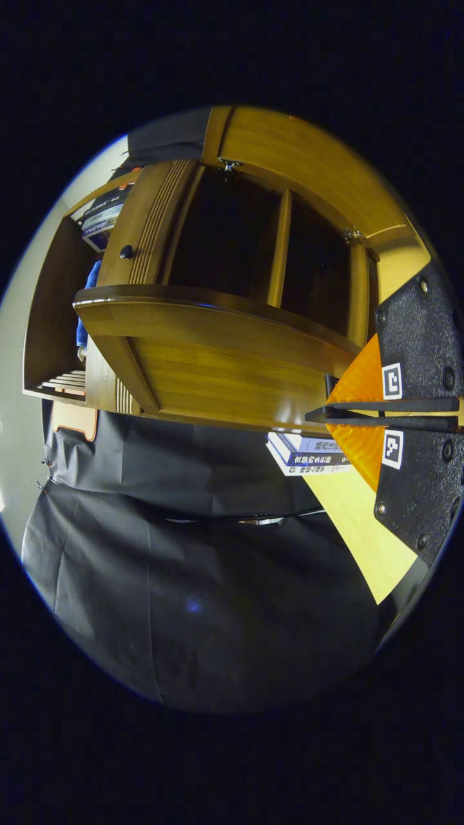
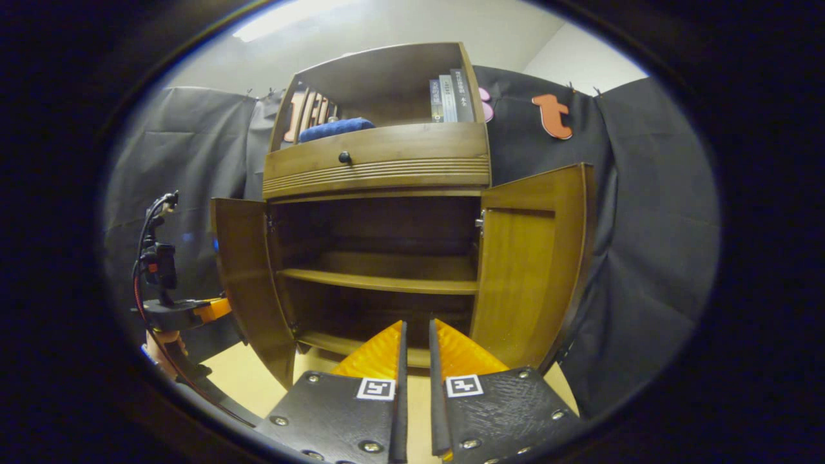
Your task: Open the right door of the double-door shoe cabinet with the right hand, and open the left door with the left hand.
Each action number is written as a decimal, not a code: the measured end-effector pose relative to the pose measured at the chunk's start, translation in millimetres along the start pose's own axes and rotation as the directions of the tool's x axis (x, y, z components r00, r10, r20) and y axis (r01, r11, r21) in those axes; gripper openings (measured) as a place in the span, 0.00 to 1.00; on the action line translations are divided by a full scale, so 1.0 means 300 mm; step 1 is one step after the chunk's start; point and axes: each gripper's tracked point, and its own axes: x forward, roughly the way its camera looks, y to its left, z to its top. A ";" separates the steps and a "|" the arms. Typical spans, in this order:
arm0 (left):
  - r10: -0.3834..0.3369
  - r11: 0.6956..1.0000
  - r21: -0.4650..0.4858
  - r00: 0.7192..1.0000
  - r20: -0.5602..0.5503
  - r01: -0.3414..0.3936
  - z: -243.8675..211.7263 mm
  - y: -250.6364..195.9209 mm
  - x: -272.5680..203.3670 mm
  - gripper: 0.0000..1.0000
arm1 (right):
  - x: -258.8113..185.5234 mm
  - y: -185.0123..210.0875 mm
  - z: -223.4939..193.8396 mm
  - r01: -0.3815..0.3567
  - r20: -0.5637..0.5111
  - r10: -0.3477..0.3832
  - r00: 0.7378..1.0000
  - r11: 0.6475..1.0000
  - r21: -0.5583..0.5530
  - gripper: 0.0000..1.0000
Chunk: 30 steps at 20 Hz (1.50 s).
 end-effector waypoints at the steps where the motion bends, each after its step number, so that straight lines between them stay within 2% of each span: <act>1: -0.005 1.000 0.006 1.000 0.002 0.005 0.003 0.015 -0.001 0.03 | 0.010 0.009 -0.002 -0.011 -0.001 0.011 1.000 1.000 0.002 0.15; 6: -0.036 0.999 -0.006 0.999 0.012 0.036 0.014 0.076 -0.003 0.03 | 0.055 0.065 -0.005 -0.060 -0.010 0.060 0.998 0.998 0.003 0.15; 8: -0.030 1.000 -0.006 0.999 0.015 0.030 0.021 0.109 -0.005 0.00 | 0.072 0.085 -0.009 -0.078 -0.013 0.078 0.997 0.997 -0.001 0.15; 9: -0.025 1.000 -0.006 1.000 0.015 0.025 0.020 0.129 -0.007 0.03 | 0.078 0.096 -0.009 -0.086 -0.015 0.086 0.996 0.996 -0.003 0.15; 13: 0.006 0.999 -0.038 1.000 0.019 -0.006 0.035 0.202 0.000 0.03 | 0.102 0.124 -0.015 -0.113 -0.022 0.113 0.993 0.994 -0.008 0.15; 14: 0.014 0.999 -0.041 1.000 0.021 -0.013 0.038 0.219 0.002 0.00 | 0.107 0.128 -0.015 -0.117 -0.023 0.117 0.993 0.993 -0.008 0.15; 30: 0.045 0.999 -0.023 0.999 0.010 -0.045 0.048 0.251 -0.002 0.03 | 0.128 0.092 -0.058 -0.113 -0.048 0.114 0.992 0.993 0.019 0.15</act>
